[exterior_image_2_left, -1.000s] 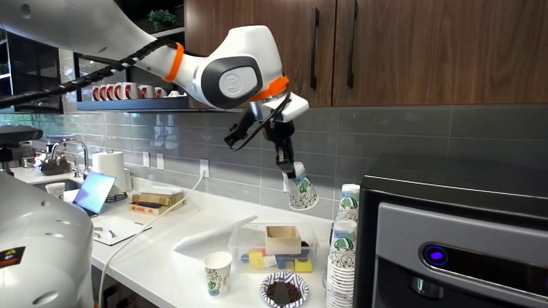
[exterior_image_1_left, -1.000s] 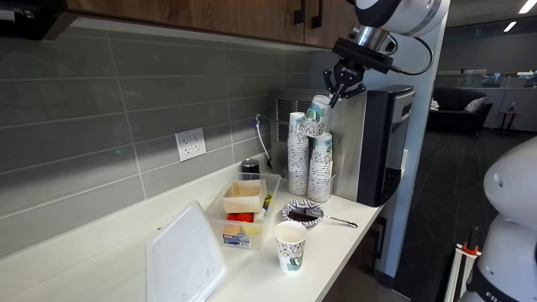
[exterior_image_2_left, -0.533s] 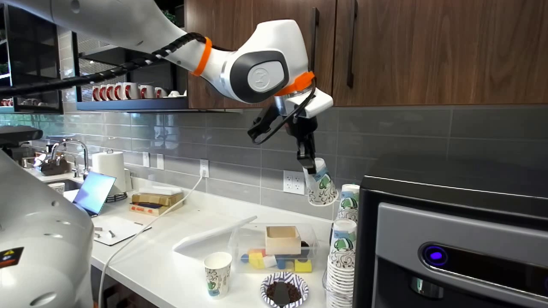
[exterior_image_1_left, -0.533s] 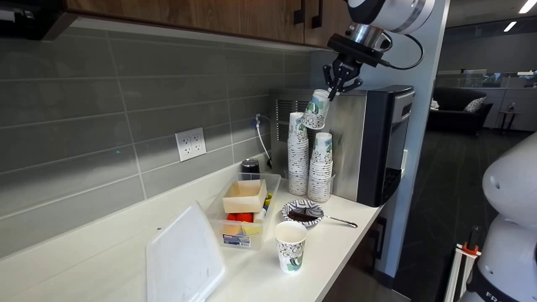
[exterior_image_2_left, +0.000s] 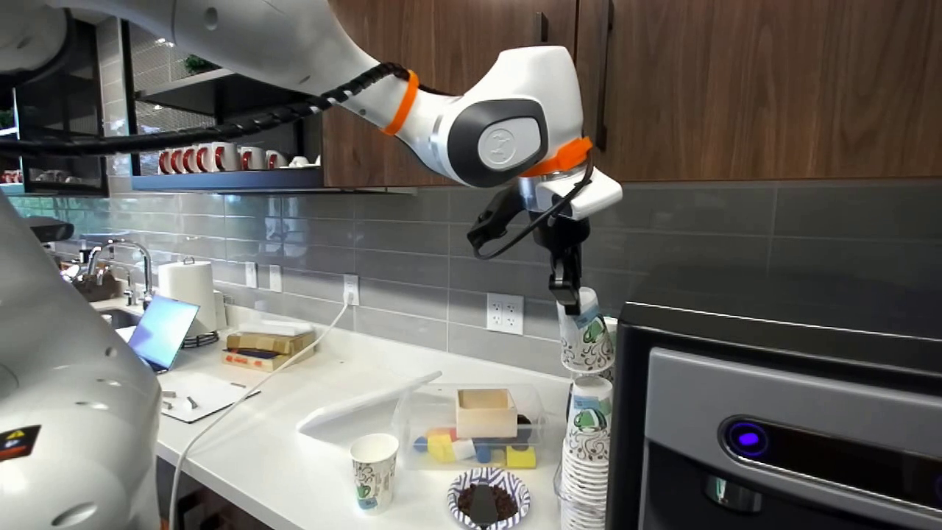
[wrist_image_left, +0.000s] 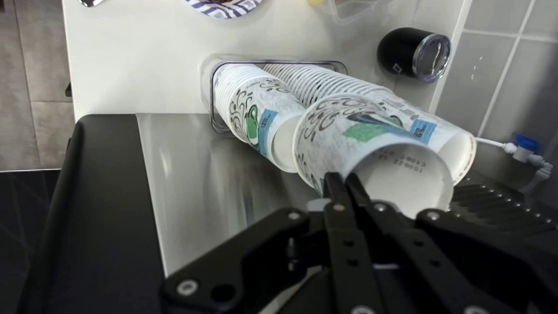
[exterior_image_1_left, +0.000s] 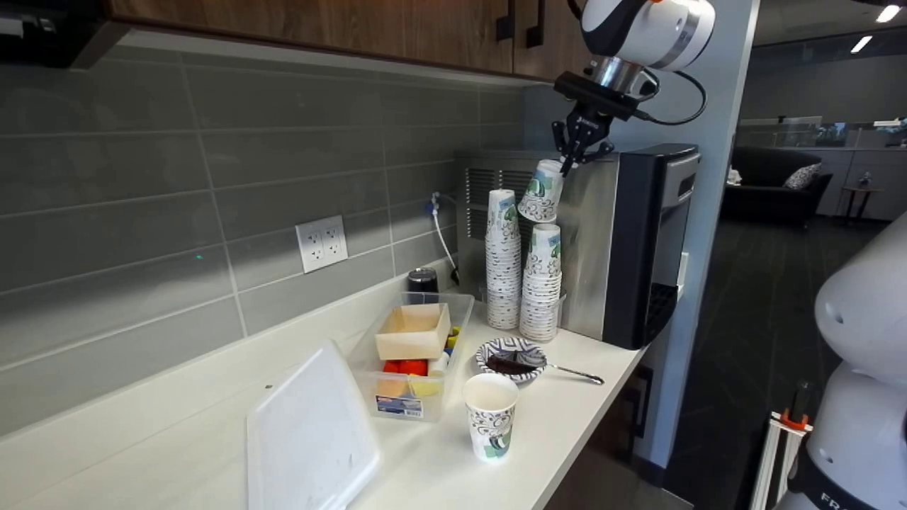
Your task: Put the upside down cup on the pile of cups
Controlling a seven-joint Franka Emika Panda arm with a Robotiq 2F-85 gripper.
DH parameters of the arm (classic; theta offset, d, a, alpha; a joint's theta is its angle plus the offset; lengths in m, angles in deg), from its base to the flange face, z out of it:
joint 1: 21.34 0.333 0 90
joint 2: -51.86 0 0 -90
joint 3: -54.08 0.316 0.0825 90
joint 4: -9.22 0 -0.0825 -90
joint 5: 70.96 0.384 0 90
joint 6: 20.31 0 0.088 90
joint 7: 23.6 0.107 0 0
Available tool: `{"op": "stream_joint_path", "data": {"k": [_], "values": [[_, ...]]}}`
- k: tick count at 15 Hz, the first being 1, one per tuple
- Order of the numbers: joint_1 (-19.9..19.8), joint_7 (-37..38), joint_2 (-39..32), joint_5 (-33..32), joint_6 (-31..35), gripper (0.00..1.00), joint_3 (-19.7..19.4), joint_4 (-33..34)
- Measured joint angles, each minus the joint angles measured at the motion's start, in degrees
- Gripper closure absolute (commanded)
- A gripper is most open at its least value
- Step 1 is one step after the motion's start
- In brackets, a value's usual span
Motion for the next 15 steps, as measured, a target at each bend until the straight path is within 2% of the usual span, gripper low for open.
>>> {"op": "stream_joint_path", "data": {"k": [8, 15], "values": [[0.69, 5.37, -6.90, -0.12, -2.32, 0.99, -0.13, 5.32], [1.19, 8.39, -7.93, -0.03, -6.73, 0.99, -1.00, 8.51]]}}
